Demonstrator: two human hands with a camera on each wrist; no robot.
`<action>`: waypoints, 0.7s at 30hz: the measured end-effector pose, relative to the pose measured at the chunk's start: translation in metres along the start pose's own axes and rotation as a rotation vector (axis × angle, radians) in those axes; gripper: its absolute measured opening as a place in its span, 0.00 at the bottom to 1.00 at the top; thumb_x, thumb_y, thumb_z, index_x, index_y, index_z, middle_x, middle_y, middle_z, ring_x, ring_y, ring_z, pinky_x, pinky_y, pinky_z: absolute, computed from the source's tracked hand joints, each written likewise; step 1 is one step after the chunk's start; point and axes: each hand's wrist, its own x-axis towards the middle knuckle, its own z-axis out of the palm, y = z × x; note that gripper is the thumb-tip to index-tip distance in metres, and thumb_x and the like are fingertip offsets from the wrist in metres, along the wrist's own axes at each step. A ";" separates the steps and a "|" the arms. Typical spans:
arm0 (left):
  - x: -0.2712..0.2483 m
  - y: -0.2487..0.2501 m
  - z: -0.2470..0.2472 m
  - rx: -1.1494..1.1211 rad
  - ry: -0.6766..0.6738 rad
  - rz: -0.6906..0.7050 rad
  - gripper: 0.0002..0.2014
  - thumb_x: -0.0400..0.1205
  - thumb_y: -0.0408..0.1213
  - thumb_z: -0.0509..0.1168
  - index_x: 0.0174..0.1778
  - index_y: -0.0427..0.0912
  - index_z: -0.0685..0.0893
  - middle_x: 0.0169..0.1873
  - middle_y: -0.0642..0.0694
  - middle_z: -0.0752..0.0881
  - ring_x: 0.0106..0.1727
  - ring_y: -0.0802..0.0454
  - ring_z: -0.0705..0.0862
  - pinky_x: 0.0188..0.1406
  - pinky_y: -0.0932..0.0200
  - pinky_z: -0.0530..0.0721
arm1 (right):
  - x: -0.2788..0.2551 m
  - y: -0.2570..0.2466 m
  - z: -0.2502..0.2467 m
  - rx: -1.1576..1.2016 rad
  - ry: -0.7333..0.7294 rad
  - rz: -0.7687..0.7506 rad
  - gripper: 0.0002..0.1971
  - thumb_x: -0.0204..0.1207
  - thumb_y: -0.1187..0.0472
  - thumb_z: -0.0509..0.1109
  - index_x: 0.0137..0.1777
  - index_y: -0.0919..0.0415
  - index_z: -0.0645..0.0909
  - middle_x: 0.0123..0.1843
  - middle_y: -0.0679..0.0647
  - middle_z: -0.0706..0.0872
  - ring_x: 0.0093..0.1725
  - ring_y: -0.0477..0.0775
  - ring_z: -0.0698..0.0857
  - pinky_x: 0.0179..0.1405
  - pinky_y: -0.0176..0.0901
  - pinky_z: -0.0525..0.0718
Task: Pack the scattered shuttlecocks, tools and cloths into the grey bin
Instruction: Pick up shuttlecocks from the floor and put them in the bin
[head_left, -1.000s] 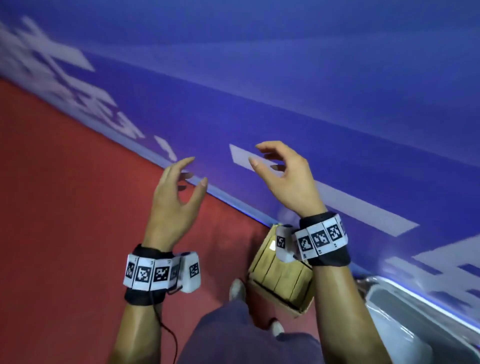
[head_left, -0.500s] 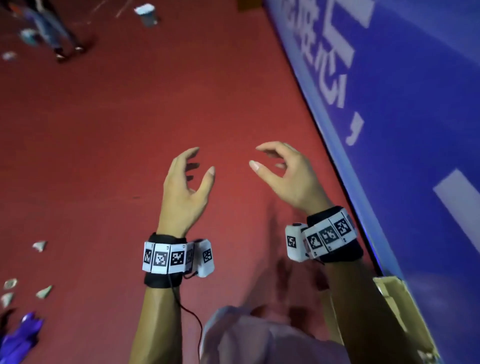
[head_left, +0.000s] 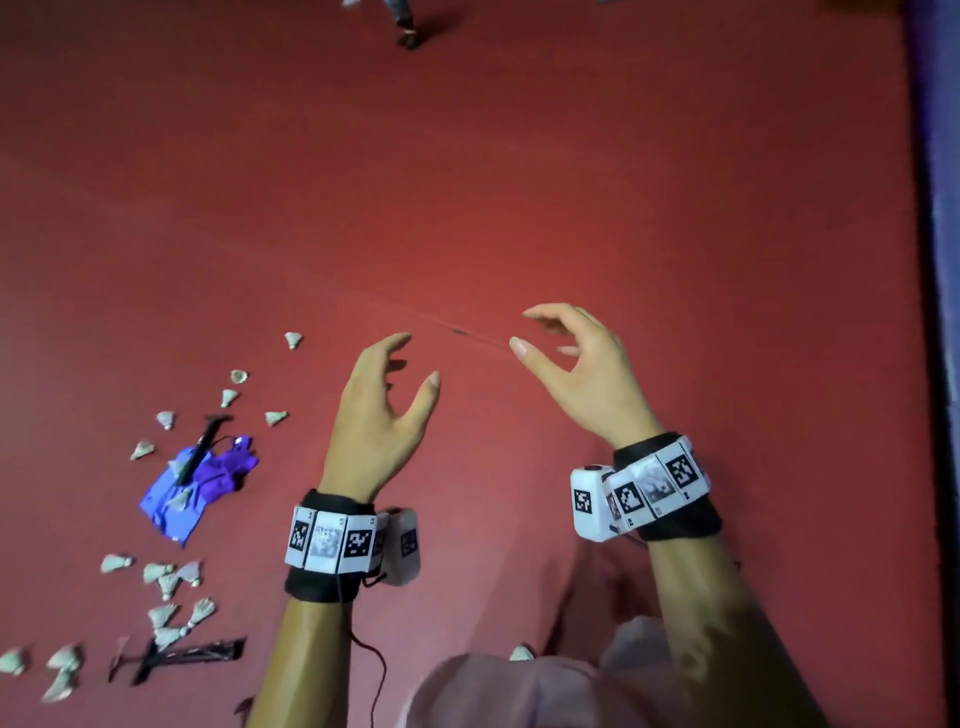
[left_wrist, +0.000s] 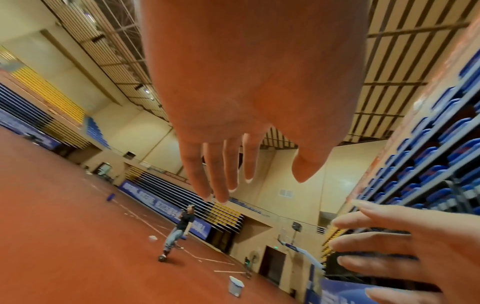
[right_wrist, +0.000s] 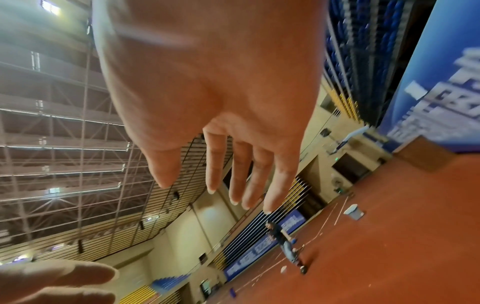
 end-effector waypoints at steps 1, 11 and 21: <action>0.004 -0.016 -0.010 0.012 0.026 -0.031 0.25 0.84 0.51 0.69 0.77 0.52 0.76 0.69 0.57 0.80 0.65 0.62 0.83 0.64 0.51 0.84 | 0.014 -0.002 0.018 0.009 -0.032 -0.009 0.15 0.80 0.47 0.77 0.65 0.45 0.84 0.61 0.39 0.85 0.65 0.40 0.84 0.64 0.50 0.86; 0.065 -0.148 -0.064 0.107 0.250 -0.351 0.25 0.84 0.52 0.70 0.77 0.52 0.76 0.68 0.58 0.80 0.65 0.62 0.82 0.65 0.50 0.84 | 0.170 0.019 0.199 0.091 -0.420 -0.089 0.15 0.80 0.47 0.76 0.64 0.46 0.84 0.63 0.40 0.85 0.64 0.39 0.84 0.64 0.49 0.87; 0.157 -0.215 -0.130 0.224 0.536 -0.596 0.23 0.84 0.49 0.71 0.75 0.52 0.77 0.66 0.59 0.82 0.65 0.60 0.83 0.67 0.47 0.83 | 0.380 -0.003 0.364 0.216 -0.652 -0.202 0.14 0.79 0.47 0.77 0.62 0.47 0.85 0.60 0.42 0.88 0.61 0.40 0.86 0.60 0.53 0.89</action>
